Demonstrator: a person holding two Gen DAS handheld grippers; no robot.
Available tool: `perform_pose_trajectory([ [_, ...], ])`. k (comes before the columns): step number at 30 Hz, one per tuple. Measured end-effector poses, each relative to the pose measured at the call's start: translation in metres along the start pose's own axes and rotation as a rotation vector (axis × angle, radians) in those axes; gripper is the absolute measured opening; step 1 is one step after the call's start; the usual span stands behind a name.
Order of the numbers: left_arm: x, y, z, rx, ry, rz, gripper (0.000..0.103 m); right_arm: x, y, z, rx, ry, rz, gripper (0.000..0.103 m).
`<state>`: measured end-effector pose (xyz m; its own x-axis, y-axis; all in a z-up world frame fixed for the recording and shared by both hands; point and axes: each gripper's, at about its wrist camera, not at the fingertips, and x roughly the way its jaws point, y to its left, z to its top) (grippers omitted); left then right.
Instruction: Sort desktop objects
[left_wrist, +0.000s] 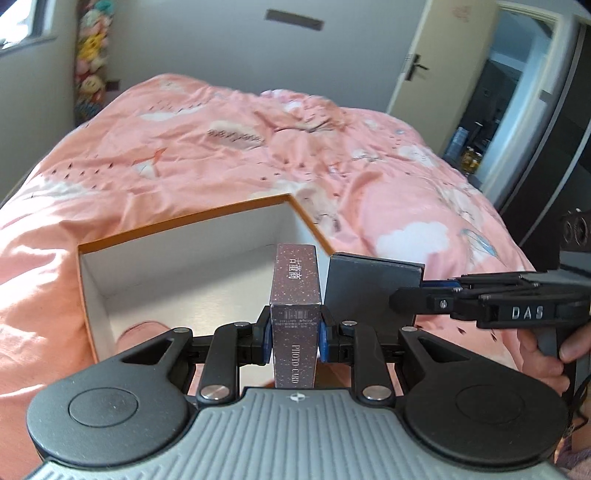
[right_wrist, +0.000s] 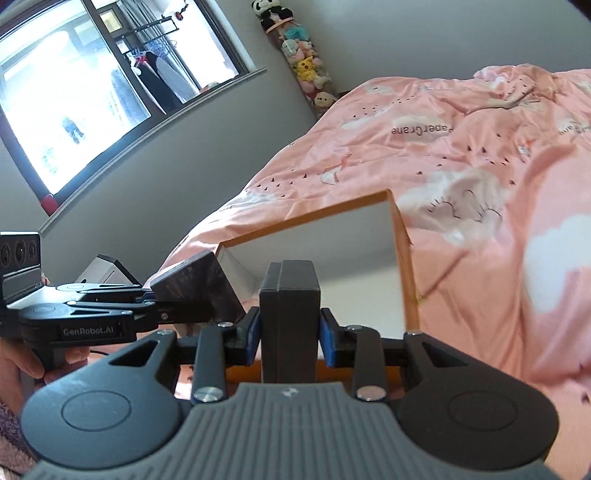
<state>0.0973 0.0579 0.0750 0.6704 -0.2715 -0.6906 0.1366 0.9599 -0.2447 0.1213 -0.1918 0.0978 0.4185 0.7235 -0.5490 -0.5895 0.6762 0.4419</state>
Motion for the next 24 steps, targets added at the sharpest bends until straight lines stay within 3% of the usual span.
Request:
perform_pose_trajectory([
  [4, 0.021, 0.024, 0.012, -0.074, 0.066, 0.015, 0.026, 0.030, 0.005, 0.016, -0.027, 0.040, -0.013, 0.035],
  [9, 0.059, 0.051, 0.016, -0.167, 0.222, -0.003, 0.026, 0.072, 0.003, 0.029, -0.048, 0.144, -0.021, 0.035],
  [16, 0.100, 0.064, 0.021, -0.156, 0.388, 0.046, 0.026, 0.119, -0.006, 0.033, -0.077, 0.310, -0.065, 0.035],
  [24, 0.145, 0.086, 0.013, -0.286, 0.544, 0.018, 0.026, 0.158, -0.025, 0.031, -0.010, 0.485, -0.062, 0.035],
])
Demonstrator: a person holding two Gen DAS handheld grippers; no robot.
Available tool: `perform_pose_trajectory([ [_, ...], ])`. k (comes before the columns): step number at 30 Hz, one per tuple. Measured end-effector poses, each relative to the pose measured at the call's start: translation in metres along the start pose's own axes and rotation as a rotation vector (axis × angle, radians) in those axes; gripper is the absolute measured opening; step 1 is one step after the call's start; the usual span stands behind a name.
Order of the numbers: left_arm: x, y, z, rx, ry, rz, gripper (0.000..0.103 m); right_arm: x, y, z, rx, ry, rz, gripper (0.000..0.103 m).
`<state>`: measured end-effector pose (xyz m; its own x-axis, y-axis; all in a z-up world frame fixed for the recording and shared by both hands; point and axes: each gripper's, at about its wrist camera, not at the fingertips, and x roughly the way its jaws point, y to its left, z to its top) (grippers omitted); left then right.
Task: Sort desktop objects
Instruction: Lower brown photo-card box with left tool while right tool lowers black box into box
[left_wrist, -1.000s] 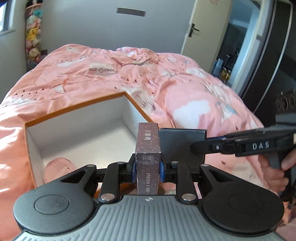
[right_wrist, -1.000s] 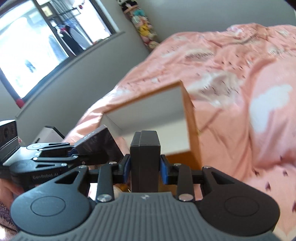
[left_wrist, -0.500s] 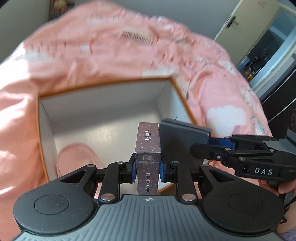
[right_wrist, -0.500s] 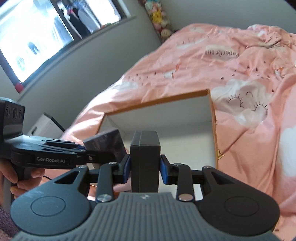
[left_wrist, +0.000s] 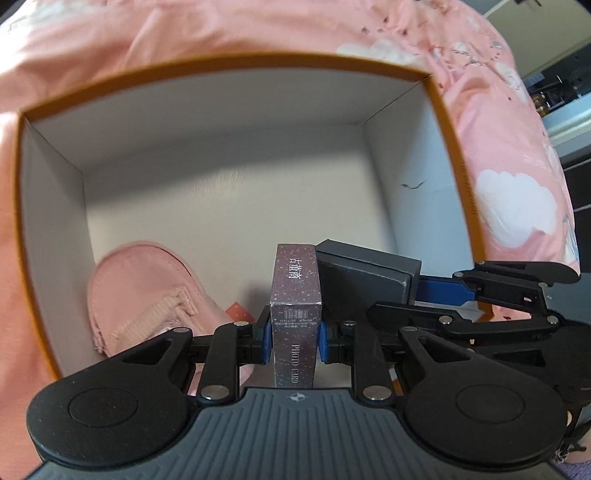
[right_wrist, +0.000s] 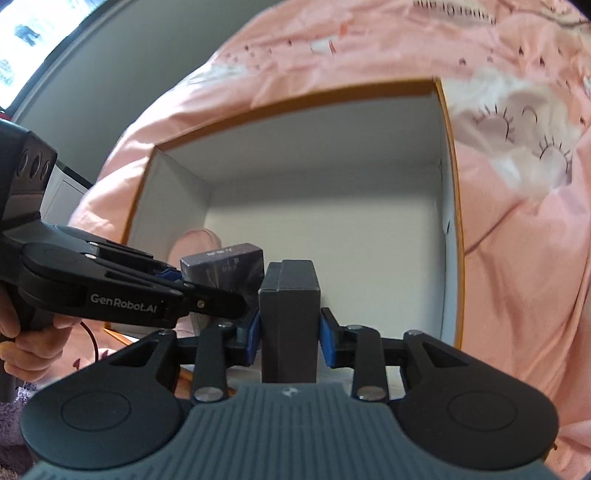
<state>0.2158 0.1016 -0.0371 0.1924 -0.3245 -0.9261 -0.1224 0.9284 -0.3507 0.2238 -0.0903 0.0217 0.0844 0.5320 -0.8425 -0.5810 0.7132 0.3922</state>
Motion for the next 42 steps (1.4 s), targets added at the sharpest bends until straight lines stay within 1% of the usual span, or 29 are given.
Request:
perform_pose_trajectory([
  [2, 0.006, 0.005, 0.001, -0.033, 0.016, -0.001, 0.026, 0.006, -0.005, 0.003, 0.012, 0.027, -0.002, 0.035],
  [7, 0.019, 0.014, 0.002, -0.072, 0.042, 0.027, 0.026, 0.016, -0.011, 0.009, 0.051, 0.071, 0.041, 0.035],
  [9, 0.023, 0.016, 0.001, -0.087, 0.044, 0.021, 0.027, 0.021, -0.010, 0.010, 0.052, 0.083, 0.034, 0.035],
  [11, 0.023, 0.017, -0.002, -0.096, 0.040, 0.007, 0.030, 0.026, -0.007, 0.008, 0.042, 0.088, 0.015, 0.036],
  [14, 0.020, 0.019, -0.008, -0.096, 0.024, -0.016, 0.031, 0.028, -0.008, 0.007, 0.052, 0.093, 0.024, 0.038],
  [15, 0.018, 0.020, -0.010, -0.100, 0.015, -0.033, 0.031, 0.028, -0.009, 0.006, 0.058, 0.093, 0.028, 0.038],
  [17, 0.013, 0.023, -0.013, -0.109, -0.008, -0.065, 0.035, 0.028, -0.013, 0.005, 0.075, 0.088, 0.035, 0.039],
  [19, 0.008, 0.022, -0.017, -0.092, -0.036, -0.068, 0.035, 0.028, -0.014, 0.004, 0.091, 0.083, 0.039, 0.039],
  [21, 0.007, 0.023, -0.020, -0.090, -0.054, -0.050, 0.035, 0.030, -0.015, 0.003, 0.097, 0.079, 0.044, 0.039],
  [23, 0.007, 0.026, -0.023, -0.102, -0.063, -0.061, 0.034, 0.032, -0.015, 0.002, 0.112, 0.074, 0.054, 0.039],
  [25, 0.000, 0.028, -0.026, -0.103, -0.096, -0.077, 0.034, 0.033, -0.014, 0.001, 0.127, 0.070, 0.060, 0.039],
  [27, -0.012, 0.029, -0.031, -0.085, -0.135, -0.054, 0.034, 0.036, -0.012, 0.002, 0.133, 0.065, 0.052, 0.038],
  [30, -0.031, 0.025, -0.037, -0.036, -0.192, 0.022, 0.034, 0.036, -0.011, 0.003, 0.148, 0.077, 0.050, 0.038],
  [32, -0.038, 0.023, -0.040, -0.008, -0.203, 0.103, 0.034, 0.038, -0.007, 0.005, 0.155, 0.089, 0.049, 0.038],
  [34, -0.039, 0.024, -0.043, 0.018, -0.203, 0.150, 0.034, 0.042, -0.003, 0.006, 0.160, 0.100, 0.057, 0.038],
  [39, -0.037, 0.034, -0.053, 0.031, -0.175, 0.141, 0.034, 0.051, 0.006, 0.008, 0.182, 0.138, 0.101, 0.038],
  [42, -0.031, 0.035, -0.053, 0.031, -0.169, 0.135, 0.034, 0.055, 0.010, 0.010, 0.185, 0.147, 0.096, 0.038],
])
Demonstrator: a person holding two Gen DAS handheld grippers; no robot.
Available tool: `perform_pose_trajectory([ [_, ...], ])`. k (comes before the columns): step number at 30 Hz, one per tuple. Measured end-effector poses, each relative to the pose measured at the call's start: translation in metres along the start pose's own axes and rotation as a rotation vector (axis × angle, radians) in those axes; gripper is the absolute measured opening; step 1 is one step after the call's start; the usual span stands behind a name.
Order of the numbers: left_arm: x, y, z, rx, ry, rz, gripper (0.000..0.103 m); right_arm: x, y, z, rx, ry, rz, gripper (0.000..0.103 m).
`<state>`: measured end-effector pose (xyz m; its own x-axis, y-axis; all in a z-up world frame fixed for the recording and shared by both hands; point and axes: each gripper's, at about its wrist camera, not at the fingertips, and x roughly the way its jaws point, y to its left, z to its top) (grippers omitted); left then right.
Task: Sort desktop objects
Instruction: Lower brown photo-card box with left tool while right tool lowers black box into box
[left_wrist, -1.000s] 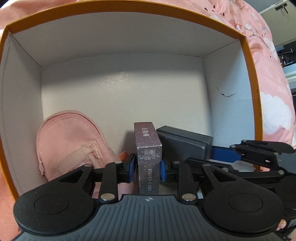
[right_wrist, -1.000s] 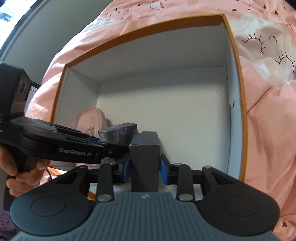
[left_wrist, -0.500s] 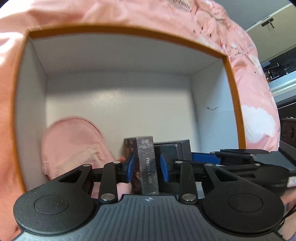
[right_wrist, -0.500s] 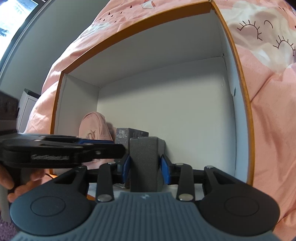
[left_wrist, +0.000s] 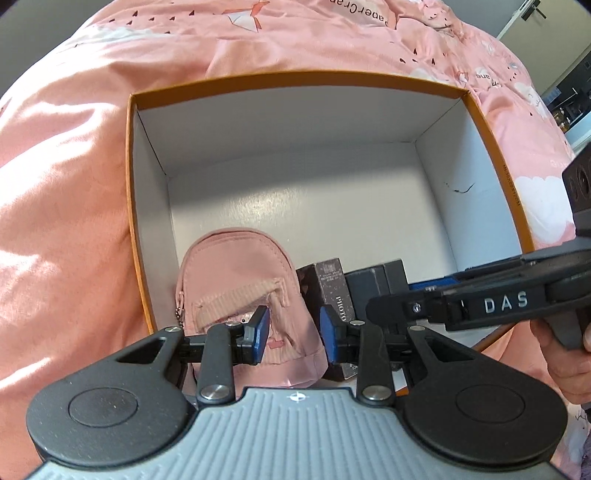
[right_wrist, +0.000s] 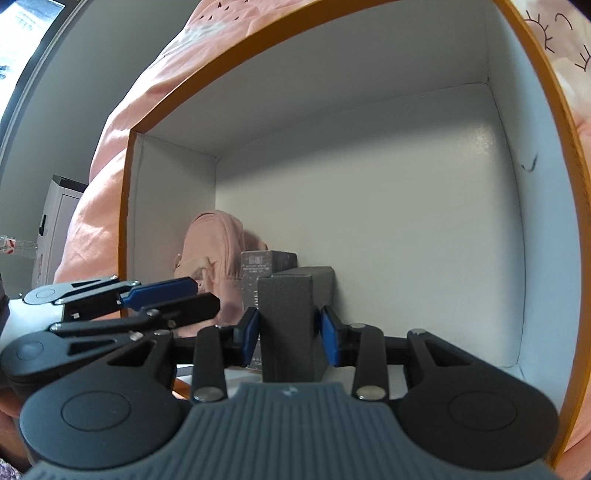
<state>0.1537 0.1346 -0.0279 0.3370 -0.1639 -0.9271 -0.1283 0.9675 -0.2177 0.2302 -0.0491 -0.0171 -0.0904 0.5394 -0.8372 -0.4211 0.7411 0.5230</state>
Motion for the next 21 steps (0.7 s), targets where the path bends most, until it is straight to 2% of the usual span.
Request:
perform_pose_trajectory([
  [6, 0.011, 0.002, -0.002, -0.002, 0.012, -0.010, 0.034, 0.002, 0.002, 0.000, 0.012, -0.016, -0.009, 0.040],
  [10, 0.010, 0.002, -0.002, -0.006, 0.000, -0.023, 0.034, -0.002, -0.001, -0.002, 0.035, -0.028, 0.043, 0.052],
  [16, 0.001, 0.003, -0.005, -0.021, -0.028, -0.048, 0.034, -0.008, 0.005, -0.009, 0.006, -0.050, 0.042, 0.052],
  [18, 0.000, 0.004, -0.006, -0.025, -0.036, -0.054, 0.034, -0.013, 0.007, -0.010, -0.006, -0.064, 0.043, 0.049],
  [20, 0.000, 0.003, -0.006, -0.028, -0.040, -0.056, 0.034, -0.015, 0.007, -0.010, -0.010, -0.075, 0.025, 0.032],
  [21, 0.000, 0.003, -0.006, -0.027, -0.042, -0.056, 0.034, -0.013, 0.008, -0.010, -0.008, -0.076, 0.015, 0.032],
])
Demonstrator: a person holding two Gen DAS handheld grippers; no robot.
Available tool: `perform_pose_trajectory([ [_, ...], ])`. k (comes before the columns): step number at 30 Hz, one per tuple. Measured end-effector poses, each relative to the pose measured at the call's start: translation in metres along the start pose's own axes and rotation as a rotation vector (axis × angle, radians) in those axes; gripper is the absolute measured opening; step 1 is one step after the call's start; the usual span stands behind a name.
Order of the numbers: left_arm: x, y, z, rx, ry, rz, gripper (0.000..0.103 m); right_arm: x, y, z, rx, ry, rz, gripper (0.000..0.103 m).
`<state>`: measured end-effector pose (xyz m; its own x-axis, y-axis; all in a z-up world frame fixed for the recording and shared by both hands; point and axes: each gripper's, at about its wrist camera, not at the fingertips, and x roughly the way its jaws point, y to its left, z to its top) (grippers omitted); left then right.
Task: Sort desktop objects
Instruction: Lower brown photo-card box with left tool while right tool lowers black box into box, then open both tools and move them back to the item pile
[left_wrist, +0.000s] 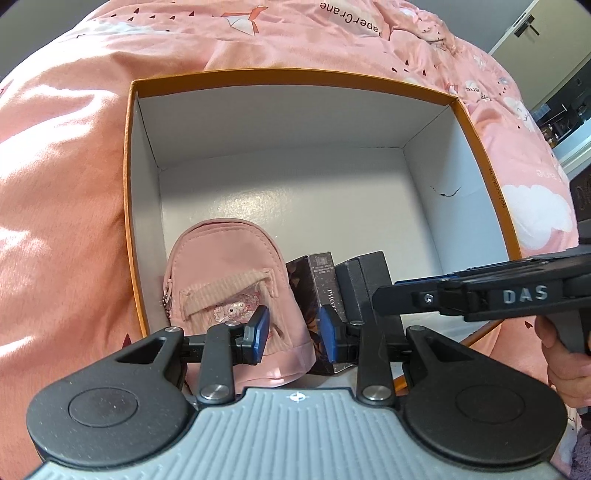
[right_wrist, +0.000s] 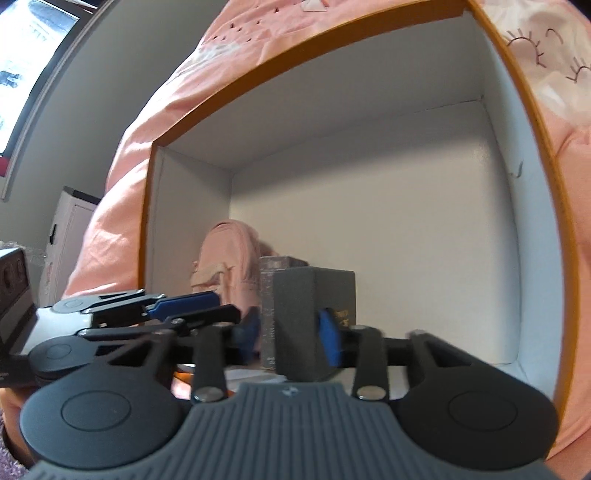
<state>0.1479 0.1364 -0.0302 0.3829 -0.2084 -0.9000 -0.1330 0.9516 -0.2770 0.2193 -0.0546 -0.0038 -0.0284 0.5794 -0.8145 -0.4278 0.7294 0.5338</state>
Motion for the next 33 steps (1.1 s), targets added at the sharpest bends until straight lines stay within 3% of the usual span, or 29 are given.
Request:
perform_pose_trajectory([
  [4, -0.001, 0.002, -0.002, 0.000, -0.010, 0.030, 0.034, 0.010, -0.007, 0.000, 0.037, 0.013, 0.017, 0.031],
  [9, -0.001, 0.005, -0.004, -0.008, -0.007, 0.015, 0.034, 0.022, -0.018, -0.003, 0.090, 0.017, 0.075, 0.039],
  [23, -0.011, -0.007, -0.011, 0.024, -0.048, 0.014, 0.034, 0.012, -0.013, -0.015, 0.029, -0.053, 0.064, 0.039],
  [28, -0.026, -0.020, -0.020, 0.066, -0.101, 0.003, 0.034, -0.009, 0.000, -0.026, -0.083, -0.143, -0.001, 0.041],
  [33, -0.048, -0.041, -0.036, 0.140, -0.209, -0.016, 0.034, -0.044, 0.012, -0.055, -0.231, -0.286, -0.045, 0.045],
])
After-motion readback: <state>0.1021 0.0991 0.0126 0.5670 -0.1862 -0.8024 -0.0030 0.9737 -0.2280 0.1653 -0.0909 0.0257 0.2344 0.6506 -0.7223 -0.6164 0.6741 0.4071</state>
